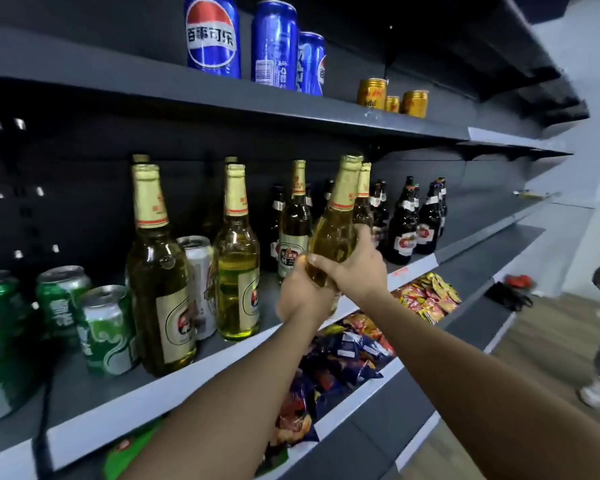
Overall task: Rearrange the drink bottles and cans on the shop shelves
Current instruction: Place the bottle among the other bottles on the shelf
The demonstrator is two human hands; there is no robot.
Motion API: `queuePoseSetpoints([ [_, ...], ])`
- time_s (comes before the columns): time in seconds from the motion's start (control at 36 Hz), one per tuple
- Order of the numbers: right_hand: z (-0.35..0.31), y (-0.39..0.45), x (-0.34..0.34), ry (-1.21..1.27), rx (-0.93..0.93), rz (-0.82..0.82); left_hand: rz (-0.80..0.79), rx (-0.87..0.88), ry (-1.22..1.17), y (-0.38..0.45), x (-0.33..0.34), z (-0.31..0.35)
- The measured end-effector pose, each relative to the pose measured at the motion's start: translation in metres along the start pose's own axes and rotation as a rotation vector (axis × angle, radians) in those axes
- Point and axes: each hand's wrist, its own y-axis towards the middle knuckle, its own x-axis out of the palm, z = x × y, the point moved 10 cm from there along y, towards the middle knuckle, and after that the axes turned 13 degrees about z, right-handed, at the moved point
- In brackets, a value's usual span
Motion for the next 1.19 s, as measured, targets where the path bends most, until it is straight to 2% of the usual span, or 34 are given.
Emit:
queuePoseSetpoints([
  [0.28, 0.013, 0.054, 0.089, 0.101, -0.076, -0.206, 0.211, -0.152, 0.039, 0.065, 0.027, -0.041],
  [0.53, 0.027, 0.068, 0.122, 0.101, -0.104, -0.285, 0.231, -0.183, 0.197, 0.075, 0.032, -0.053],
  [0.67, 0.029, 0.066, 0.126, 0.094, -0.15, -0.3, 0.266, -0.213, 0.173, 0.062, 0.035, -0.056],
  [0.83, 0.029, 0.062, 0.125, 0.112, -0.15, -0.317, 0.3, -0.163, 0.11, 0.04, 0.036, -0.053],
  [1.0, 0.024, 0.06, 0.122, 0.097, -0.168, -0.338, 0.358, -0.063, 0.431, 0.007, 0.009, -0.045],
  [1.11, 0.025, 0.058, 0.12, 0.08, -0.17, -0.351, 0.431, -0.003, 0.505, -0.006, -0.024, -0.043],
  [1.19, 0.024, 0.058, 0.106, 0.062, -0.213, -0.228, 0.487, 0.07, 0.54, -0.014, -0.051, -0.037],
])
